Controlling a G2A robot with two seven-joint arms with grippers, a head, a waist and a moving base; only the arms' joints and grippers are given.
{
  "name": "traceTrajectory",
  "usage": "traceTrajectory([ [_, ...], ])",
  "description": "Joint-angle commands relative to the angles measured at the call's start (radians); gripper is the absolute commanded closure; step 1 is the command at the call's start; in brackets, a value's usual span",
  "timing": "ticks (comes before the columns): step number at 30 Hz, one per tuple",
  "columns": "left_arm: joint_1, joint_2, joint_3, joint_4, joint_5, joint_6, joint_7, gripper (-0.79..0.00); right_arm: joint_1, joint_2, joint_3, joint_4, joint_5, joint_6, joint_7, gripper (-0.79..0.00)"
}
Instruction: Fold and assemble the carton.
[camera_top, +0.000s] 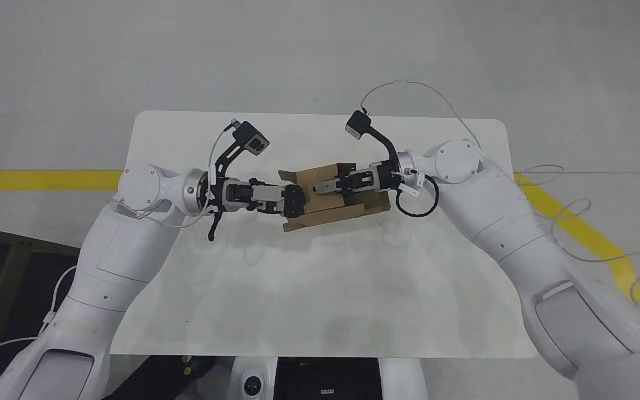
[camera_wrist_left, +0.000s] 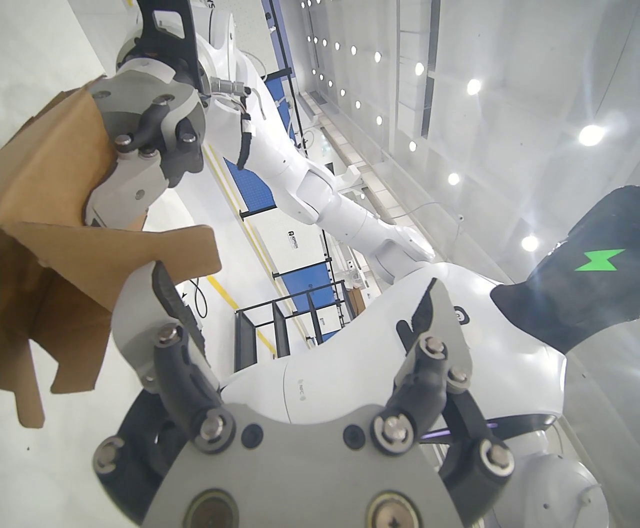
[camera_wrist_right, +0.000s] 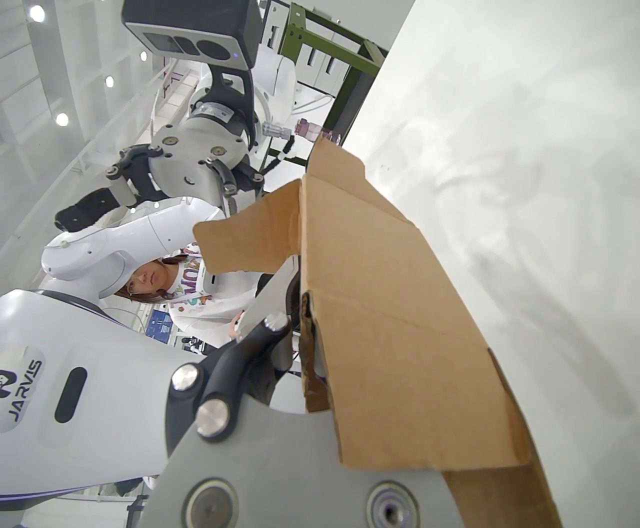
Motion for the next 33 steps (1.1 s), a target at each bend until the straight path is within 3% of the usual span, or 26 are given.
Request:
traceTrajectory([
  [1,-0.001,-0.002,0.005,0.001,0.020,-0.003,0.015,-0.785,-0.003,-0.002,0.005,-0.004,-0.002,-0.001,-0.002,0.000],
  [20,-0.006,-0.016,0.017,0.016,0.051,-0.011,0.053,-0.785,-0.033,-0.015,0.055,-0.025,-0.028,-0.001,0.003,0.000],
  [33,0.023,-0.008,-0.050,0.057,0.038,-0.010,0.077,-0.785,-0.084,0.027,0.162,-0.060,-0.063,0.019,0.035,0.000],
])
